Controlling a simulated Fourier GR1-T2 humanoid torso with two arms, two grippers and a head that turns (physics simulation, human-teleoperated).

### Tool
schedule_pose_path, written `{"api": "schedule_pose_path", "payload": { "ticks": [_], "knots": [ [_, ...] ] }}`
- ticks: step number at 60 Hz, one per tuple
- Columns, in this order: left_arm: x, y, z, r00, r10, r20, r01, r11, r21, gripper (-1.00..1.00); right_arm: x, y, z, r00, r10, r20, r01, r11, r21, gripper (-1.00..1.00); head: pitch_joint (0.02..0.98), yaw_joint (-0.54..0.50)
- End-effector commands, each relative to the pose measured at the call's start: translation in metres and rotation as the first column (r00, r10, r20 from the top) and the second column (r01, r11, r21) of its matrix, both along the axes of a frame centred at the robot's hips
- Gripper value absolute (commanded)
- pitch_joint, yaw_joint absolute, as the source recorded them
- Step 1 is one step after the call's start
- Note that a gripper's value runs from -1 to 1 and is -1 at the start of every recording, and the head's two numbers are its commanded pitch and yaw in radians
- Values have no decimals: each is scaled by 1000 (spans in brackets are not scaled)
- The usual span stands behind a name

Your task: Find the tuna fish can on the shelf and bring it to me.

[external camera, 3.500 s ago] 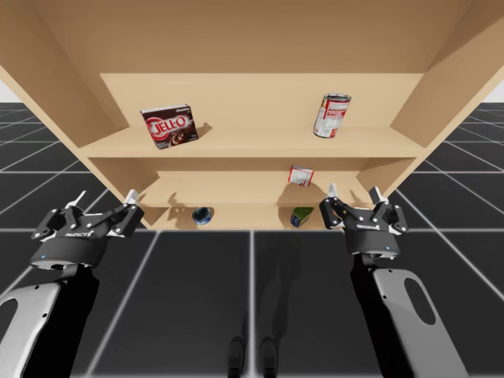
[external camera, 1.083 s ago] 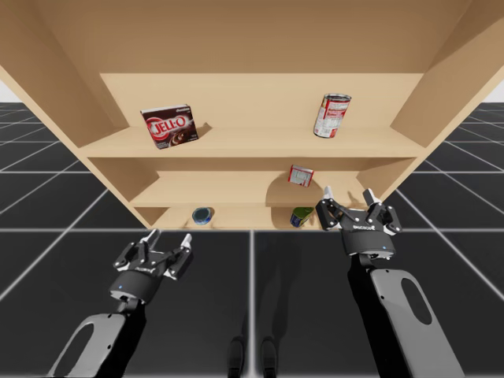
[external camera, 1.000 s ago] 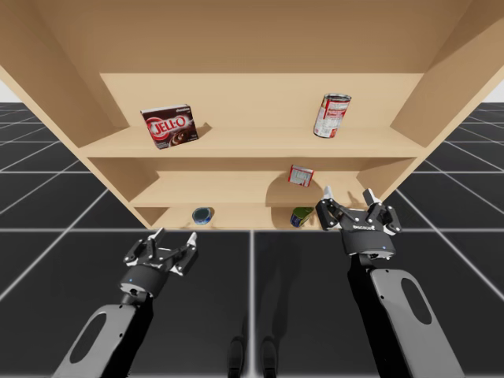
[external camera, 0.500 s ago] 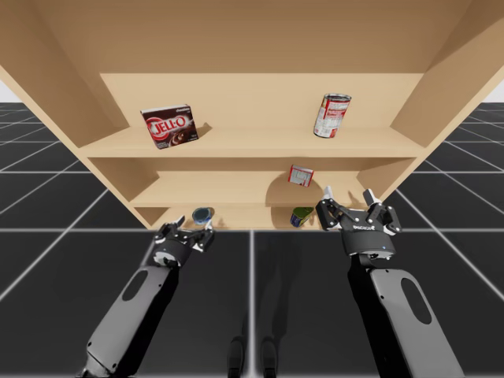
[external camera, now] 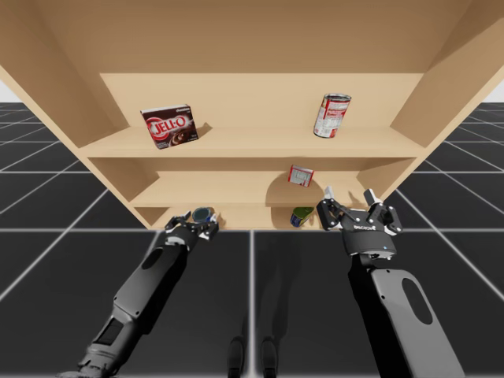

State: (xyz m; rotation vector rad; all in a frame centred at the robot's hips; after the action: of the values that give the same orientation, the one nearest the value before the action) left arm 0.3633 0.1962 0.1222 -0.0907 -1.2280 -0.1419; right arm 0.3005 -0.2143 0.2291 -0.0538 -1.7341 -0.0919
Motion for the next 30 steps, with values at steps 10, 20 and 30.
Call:
{"api": "schedule_pose_path", "payload": {
  "ticks": [10, 20, 30],
  "knots": [
    [11, 2, -13, 998, -9, -60, 7, 999, -33, -973, 0, -1, 0, 1000, -3, 1, 3, 1000, 4, -1000, 764, 267],
    [10, 1, -12, 999, -13, -48, 12, 999, -31, 911, 0, -2, 0, 1000, -5, 1, 5, 1000, 4, -1000, 759, 267],
    [5, 2, 0, 1000, -19, -17, 18, 999, -41, 977, 0, -2, 0, 1000, -4, 1, 4, 1000, 4, -1000, 758, 267]
  ]
}}
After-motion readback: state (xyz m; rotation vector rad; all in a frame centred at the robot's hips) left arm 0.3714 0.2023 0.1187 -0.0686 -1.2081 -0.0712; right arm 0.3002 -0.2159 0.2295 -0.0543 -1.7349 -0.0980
